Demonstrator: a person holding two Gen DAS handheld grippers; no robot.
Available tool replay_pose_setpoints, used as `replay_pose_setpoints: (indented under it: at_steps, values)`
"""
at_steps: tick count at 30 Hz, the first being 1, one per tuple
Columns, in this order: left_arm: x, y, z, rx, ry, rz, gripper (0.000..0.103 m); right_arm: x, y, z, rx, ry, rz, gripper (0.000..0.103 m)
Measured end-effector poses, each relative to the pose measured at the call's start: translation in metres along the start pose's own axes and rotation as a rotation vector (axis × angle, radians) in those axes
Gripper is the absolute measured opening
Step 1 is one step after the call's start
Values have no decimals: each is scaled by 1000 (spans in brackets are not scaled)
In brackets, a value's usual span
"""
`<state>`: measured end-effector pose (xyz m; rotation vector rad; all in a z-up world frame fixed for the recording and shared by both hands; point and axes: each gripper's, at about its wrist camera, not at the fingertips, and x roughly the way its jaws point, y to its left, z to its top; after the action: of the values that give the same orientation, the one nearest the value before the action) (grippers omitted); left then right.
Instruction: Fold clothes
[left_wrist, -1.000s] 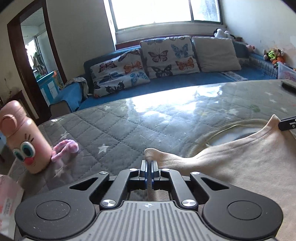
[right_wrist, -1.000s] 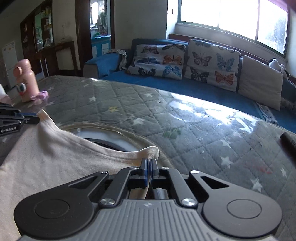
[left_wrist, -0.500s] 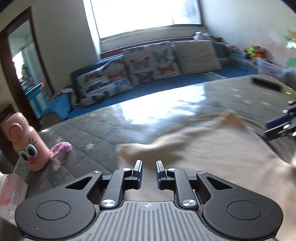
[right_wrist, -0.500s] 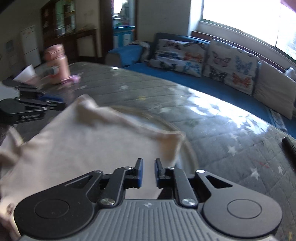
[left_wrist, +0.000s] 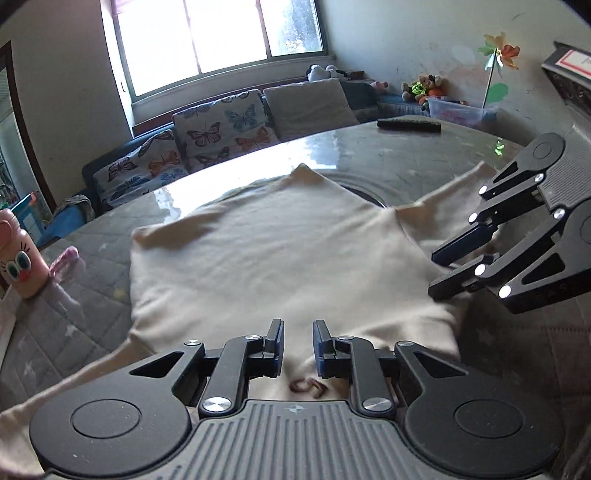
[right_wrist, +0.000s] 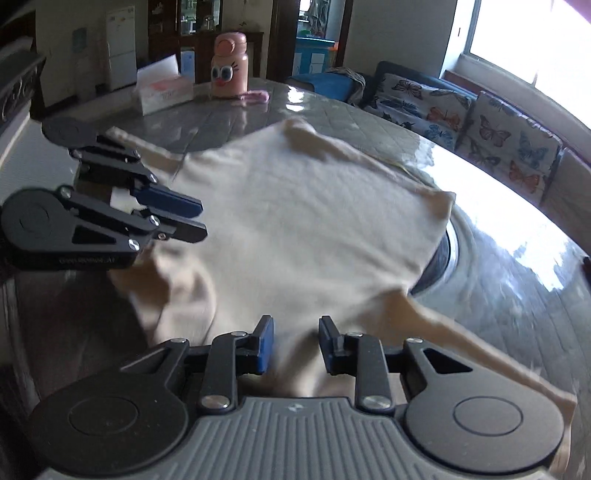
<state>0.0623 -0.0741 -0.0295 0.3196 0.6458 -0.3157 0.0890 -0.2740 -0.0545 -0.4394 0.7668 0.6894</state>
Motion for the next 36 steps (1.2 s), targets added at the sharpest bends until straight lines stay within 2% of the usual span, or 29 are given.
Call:
replay_pose_setpoints:
  at_steps: [3, 7, 11, 18, 21, 25, 29, 31, 32, 36]
  values:
    - [-4, -8, -1, 44, -14, 25, 21, -15, -3, -12, 43, -31, -4, 26]
    - [-13, -4, 12, 13, -51, 22, 27, -36, -23, -23, 162, -68, -23, 28]
    - [-15, -10, 26, -9, -78, -6, 31, -54, -68, -47, 312, -90, -152, 33]
    - [-2, -35, 36, 12, -67, -57, 31, -72, -149, -100, 546, -97, -391, 38]
    - [3, -41, 38, 17, -53, -62, 31, -75, -171, -116, 593, -89, -450, 38]
    - [7, -44, 39, 17, -37, -60, 32, -73, -187, -130, 665, -99, -426, 39]
    - [10, -49, 41, 17, -24, -54, 32, -61, -188, -132, 680, -98, -398, 37]
    - [12, -51, 42, 13, -15, -52, 32, -62, -187, -134, 681, -105, -395, 27]
    - [13, -52, 42, 12, -10, -51, 32, -63, -187, -134, 681, -108, -394, 19]
    - [15, -56, 42, 4, 3, -44, 32, -69, -191, -134, 693, -131, -382, 9]
